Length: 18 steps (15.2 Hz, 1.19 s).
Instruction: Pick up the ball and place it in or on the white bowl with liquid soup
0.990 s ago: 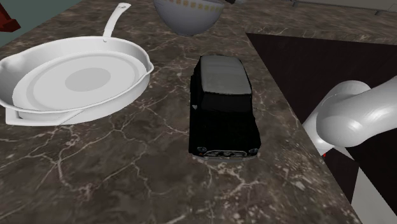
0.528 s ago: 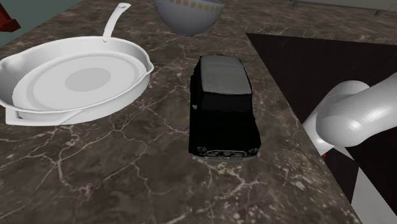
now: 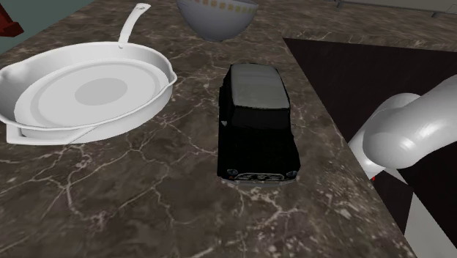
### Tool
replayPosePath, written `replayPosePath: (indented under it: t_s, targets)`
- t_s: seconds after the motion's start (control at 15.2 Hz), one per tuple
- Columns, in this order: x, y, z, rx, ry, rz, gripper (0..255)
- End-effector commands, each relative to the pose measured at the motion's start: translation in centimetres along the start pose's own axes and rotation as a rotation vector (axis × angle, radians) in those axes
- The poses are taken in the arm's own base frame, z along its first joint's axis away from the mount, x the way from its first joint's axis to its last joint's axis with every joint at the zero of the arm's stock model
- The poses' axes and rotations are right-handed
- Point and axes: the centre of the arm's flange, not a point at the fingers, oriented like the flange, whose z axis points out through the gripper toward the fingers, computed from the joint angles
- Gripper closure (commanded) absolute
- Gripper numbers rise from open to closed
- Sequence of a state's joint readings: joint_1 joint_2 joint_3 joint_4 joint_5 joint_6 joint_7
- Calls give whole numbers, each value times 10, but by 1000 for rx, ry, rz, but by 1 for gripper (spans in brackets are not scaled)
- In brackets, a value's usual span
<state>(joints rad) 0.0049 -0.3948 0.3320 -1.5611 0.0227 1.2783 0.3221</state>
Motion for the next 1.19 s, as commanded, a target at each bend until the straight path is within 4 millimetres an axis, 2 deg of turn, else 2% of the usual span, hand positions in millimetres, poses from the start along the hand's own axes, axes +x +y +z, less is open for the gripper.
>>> replayPosePath:
  t_s: [0.0, 0.53, 1.12]
  targets:
    - [22, -5, 4, 0, -1, 0, 255]
    - [126, -20, 13, 0, -1, 0, 255]
    - [120, -23, 60, 0, -1, 0, 255]
